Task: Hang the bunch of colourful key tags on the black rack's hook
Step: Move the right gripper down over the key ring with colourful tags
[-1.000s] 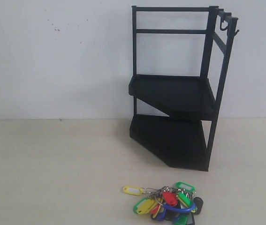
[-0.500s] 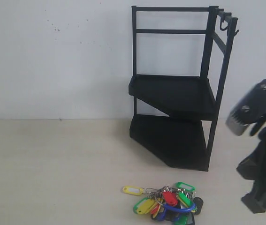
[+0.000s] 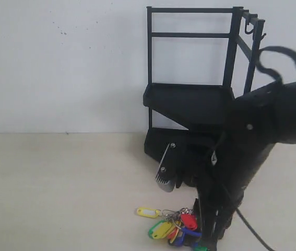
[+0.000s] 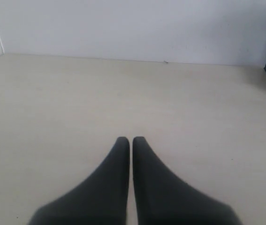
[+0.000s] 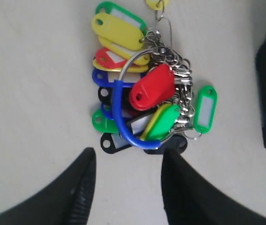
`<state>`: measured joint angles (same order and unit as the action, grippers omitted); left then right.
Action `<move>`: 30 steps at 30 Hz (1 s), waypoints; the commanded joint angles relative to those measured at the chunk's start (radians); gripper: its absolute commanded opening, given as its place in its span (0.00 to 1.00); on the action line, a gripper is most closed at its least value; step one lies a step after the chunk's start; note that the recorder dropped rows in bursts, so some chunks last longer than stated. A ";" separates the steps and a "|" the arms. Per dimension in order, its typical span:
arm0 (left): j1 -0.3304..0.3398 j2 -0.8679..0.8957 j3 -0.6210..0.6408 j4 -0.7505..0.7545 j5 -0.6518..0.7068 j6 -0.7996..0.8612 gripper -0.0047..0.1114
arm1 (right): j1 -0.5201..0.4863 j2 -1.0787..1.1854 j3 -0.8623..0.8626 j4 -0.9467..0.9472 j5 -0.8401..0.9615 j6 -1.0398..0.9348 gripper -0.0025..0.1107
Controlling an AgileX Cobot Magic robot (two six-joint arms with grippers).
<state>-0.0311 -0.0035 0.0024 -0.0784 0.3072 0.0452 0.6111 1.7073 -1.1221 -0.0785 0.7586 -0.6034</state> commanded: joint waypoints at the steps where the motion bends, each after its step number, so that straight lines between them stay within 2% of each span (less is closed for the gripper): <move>1: 0.003 0.004 -0.002 -0.002 -0.011 0.000 0.08 | 0.038 0.086 -0.047 -0.037 0.017 -0.006 0.40; 23: 0.003 0.004 -0.002 -0.002 -0.011 0.000 0.08 | 0.060 0.237 -0.056 -0.100 -0.114 0.033 0.40; 30: 0.003 0.004 -0.002 -0.002 -0.011 0.000 0.08 | 0.060 0.239 -0.056 -0.199 -0.119 0.134 0.40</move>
<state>-0.0311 -0.0035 0.0024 -0.0784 0.3072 0.0452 0.6685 1.9462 -1.1732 -0.2431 0.6440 -0.5145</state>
